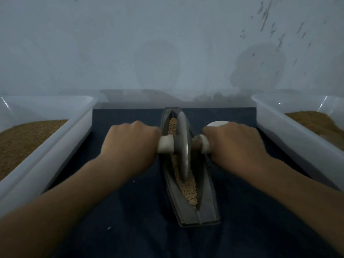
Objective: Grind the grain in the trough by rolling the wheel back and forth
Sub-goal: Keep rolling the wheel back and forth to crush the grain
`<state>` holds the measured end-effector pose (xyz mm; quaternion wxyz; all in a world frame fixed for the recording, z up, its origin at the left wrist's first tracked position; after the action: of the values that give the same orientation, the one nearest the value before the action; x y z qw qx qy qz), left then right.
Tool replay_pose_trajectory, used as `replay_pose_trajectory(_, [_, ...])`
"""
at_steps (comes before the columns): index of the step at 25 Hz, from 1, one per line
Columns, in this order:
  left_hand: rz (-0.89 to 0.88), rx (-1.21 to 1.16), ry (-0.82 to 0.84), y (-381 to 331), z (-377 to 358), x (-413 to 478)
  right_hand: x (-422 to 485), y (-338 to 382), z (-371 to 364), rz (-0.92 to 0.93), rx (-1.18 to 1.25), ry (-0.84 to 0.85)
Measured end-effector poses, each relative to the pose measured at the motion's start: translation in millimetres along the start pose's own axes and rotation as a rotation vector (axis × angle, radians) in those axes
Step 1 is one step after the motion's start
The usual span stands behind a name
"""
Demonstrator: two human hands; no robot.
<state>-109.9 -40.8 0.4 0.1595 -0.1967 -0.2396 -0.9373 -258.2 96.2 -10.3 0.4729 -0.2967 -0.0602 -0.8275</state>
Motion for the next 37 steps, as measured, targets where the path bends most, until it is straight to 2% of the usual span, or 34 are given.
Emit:
replay_pose_trajectory(3, [-0.065, -0.017, -0.122, -3.6, 14.7, -18.9, -20.0, 1.1, 21.2, 0.062, -0.030, -0.094])
replay_pose_trajectory(6, [0.042, 0.003, 0.018, 0.7, -8.3, 0.9, 3.5, -0.1, 1.0, -0.030, -0.065, -0.029])
replay_pose_trajectory(11, [0.165, -0.137, 0.158, 20.7, -31.1, 43.3, 60.8, 6.7, -17.2, -0.127, -0.057, 0.068])
replay_pose_trajectory(13, [0.137, -0.093, 0.093, 14.0, -19.8, 23.6, 40.4, 5.8, -8.1, -0.066, -0.071, 0.043])
replay_pose_trajectory(15, [0.036, -0.032, -0.045, 0.2, -0.4, -8.2, 5.7, 6.2, 8.9, 0.020, -0.069, -0.039])
replay_pose_trajectory(18, [-0.058, -0.042, -0.155, -5.6, 22.7, -25.1, -20.0, 1.0, 26.6, 0.055, -0.029, -0.133])
replay_pose_trajectory(21, [0.038, 0.008, 0.039, -3.0, -2.7, -4.4, 1.1, -0.4, -0.1, -0.029, -0.049, -0.011])
replay_pose_trajectory(25, [0.115, -0.044, 0.156, 12.9, -17.0, 46.9, 49.3, -2.2, -28.2, -0.186, 0.044, 0.115])
replay_pose_trajectory(28, [0.083, -0.006, 0.103, 3.3, -2.0, 27.6, 28.6, -5.1, -18.8, -0.140, 0.062, 0.164])
replay_pose_trajectory(30, [0.026, 0.022, -0.012, -7.6, 10.0, -5.1, -2.0, -2.5, -1.8, -0.033, 0.001, 0.060])
replay_pose_trajectory(33, [-0.037, 0.004, -0.098, -7.9, 28.5, -25.2, -24.7, -1.9, 27.4, 0.039, -0.041, -0.093])
replay_pose_trajectory(35, [0.009, 0.011, 0.025, -6.7, 12.7, -17.8, -17.9, -1.5, 18.8, 0.014, -0.072, -0.034])
replay_pose_trajectory(37, [0.103, 0.002, 0.046, 0.8, -10.4, 1.8, 12.8, 0.3, -1.3, -0.040, -0.068, 0.024])
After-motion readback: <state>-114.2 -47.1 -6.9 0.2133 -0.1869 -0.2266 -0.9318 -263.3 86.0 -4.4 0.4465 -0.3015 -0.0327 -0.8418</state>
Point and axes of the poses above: each hand's wrist, its own x-axis towards the middle knuckle, its own z-axis out of the back of the hand, y = z × x, the point moved 6 cm from there along x, towards the middle knuckle, and after that the axes turned 8 degrees about -z, right-handed, at the moved point
